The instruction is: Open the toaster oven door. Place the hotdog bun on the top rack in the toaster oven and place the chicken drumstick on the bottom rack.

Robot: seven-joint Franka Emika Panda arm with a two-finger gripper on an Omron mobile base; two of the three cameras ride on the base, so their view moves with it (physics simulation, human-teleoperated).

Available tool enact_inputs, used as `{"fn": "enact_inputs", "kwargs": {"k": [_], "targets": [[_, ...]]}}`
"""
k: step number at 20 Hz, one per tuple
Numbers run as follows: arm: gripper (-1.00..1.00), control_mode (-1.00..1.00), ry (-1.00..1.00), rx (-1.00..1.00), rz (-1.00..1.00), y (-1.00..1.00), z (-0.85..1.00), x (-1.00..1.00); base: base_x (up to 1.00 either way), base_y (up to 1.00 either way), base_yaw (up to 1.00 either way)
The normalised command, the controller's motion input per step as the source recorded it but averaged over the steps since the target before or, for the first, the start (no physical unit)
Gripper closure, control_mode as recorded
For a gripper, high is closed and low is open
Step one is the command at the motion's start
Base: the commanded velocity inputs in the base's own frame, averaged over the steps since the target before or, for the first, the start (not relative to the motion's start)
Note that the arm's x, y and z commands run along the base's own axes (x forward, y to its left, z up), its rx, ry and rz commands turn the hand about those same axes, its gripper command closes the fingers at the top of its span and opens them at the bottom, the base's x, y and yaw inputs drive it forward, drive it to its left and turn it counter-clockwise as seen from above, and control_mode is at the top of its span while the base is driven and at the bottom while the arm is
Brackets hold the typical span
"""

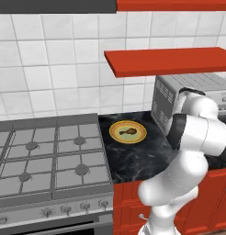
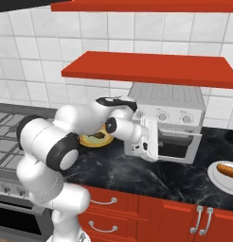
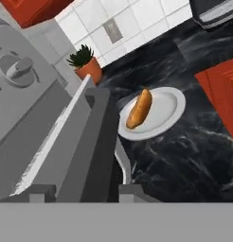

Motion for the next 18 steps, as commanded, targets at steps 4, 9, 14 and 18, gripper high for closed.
{"fn": "enact_inputs", "kwargs": {"k": [4, 9, 14, 18], "targets": [[1.00, -1.00, 0.57, 0.19, 0.00, 0.26, -1.00, -0.82, 0.00, 0.00, 0.00], [1.00, -1.00, 0.52, 0.22, 0.00, 0.18, -0.75, -0.70, 0.00, 0.00, 0.00], [1.00, -1.00, 0.37, 0.11, 0.00, 0.01, 0.39, -0.61, 0.00, 0.00, 0.00], [1.00, -1.00, 0.31, 0.00, 0.00, 0.10, 1.00, -0.56, 0.00, 0.00, 0.00]]}}
